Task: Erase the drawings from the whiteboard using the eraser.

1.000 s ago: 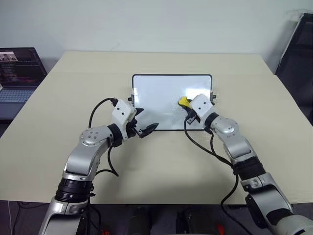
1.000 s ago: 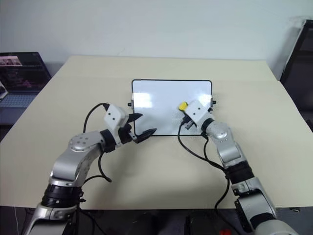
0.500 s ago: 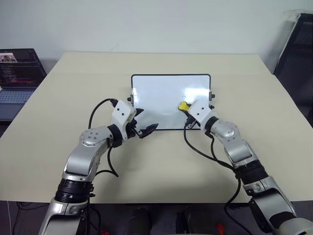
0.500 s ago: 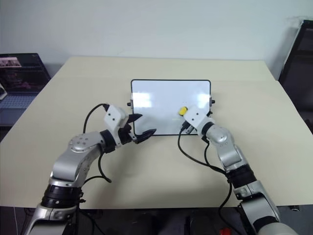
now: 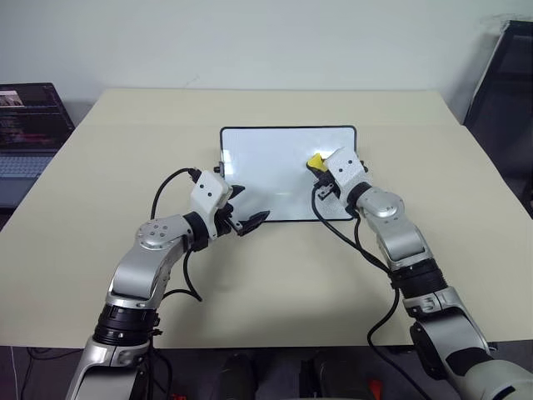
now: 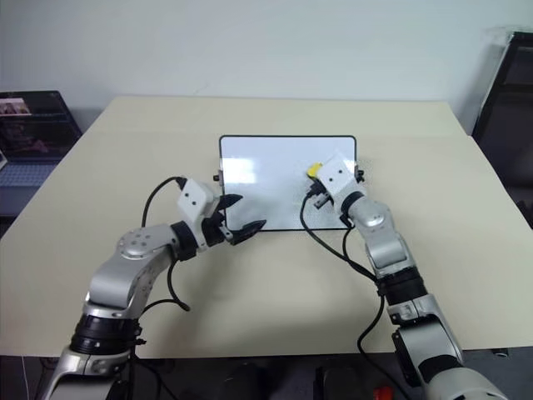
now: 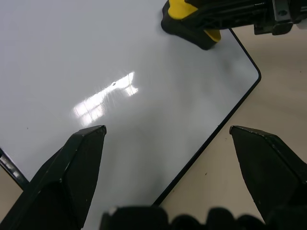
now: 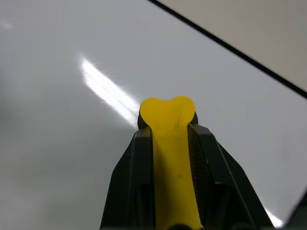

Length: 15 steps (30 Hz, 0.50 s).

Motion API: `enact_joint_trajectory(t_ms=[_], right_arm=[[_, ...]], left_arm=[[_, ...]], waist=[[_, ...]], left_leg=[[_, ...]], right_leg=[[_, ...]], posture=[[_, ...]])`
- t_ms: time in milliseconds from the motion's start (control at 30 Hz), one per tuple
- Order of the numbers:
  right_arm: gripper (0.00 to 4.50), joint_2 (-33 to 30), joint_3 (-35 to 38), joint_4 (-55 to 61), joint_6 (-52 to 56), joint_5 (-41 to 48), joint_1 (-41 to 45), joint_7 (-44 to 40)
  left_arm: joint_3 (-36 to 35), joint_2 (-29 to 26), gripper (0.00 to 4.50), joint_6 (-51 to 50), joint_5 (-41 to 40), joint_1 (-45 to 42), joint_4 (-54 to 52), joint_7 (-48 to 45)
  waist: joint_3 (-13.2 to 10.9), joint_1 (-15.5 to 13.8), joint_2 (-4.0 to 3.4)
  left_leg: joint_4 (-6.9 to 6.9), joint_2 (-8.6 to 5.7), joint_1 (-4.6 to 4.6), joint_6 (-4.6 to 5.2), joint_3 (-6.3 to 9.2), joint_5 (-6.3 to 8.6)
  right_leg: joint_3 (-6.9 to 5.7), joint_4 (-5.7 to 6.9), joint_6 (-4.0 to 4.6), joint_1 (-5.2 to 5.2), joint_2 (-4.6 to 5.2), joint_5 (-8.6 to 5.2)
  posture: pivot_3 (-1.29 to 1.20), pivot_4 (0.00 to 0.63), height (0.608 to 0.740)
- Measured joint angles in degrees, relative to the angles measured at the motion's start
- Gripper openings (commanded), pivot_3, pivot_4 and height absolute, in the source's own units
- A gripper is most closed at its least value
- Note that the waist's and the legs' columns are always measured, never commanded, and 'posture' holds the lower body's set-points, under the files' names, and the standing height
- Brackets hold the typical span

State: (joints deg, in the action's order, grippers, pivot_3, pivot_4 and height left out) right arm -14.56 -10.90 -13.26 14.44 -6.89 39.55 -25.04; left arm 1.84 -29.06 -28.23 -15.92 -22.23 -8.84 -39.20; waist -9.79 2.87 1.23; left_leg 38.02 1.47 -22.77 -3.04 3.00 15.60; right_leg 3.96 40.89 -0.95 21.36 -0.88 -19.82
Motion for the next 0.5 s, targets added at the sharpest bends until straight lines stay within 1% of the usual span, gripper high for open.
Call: enact_joint_trajectory(t_ms=[67,167,400,500], right_arm=[[0.64,-0.01,-1.77,0.8,0.76,0.45,-0.41,-2.88],[0.64,0.06,-2.05,1.04,1.23,0.89,-0.56,-3.28],[0.64,-1.27,1.83,-0.16,1.03,0.13,0.95,4.36],[0.64,-2.21,3.62,0.04,1.61,0.24,0.94,5.86]], left_arm=[[0.0,0.04,4.5,0.01,0.0,0.01,-0.01,0.0],[0.0,0.06,4.5,0.02,0.0,0.17,-0.01,-0.03],[0.0,0.06,4.5,0.02,0.0,0.41,-0.01,-0.12],[0.0,0.09,4.5,-0.02,0.0,0.51,-0.07,-0.05]], waist=[[0.0,0.16,0.0],[0.0,0.16,0.0],[0.0,-0.03,0.0],[0.0,-0.1,0.0]], left_leg=[[-0.02,0.0,-0.02,0.0,0.0,0.0],[-0.02,0.0,-0.06,0.0,0.01,0.0],[0.0,-0.02,-0.05,0.0,0.03,0.0],[0.0,-0.02,-0.05,0.0,0.01,0.0]], right_leg=[[0.0,-0.01,0.0,0.03,0.0,0.0],[-0.01,-0.04,0.0,0.03,0.01,0.0],[-0.02,-0.03,0.0,0.01,0.02,0.0],[0.0,-0.04,0.0,0.01,0.02,0.0]], posture=[[0.0,0.15,0.74],[0.0,0.15,0.74],[0.0,0.15,0.74],[0.0,0.15,0.74]])
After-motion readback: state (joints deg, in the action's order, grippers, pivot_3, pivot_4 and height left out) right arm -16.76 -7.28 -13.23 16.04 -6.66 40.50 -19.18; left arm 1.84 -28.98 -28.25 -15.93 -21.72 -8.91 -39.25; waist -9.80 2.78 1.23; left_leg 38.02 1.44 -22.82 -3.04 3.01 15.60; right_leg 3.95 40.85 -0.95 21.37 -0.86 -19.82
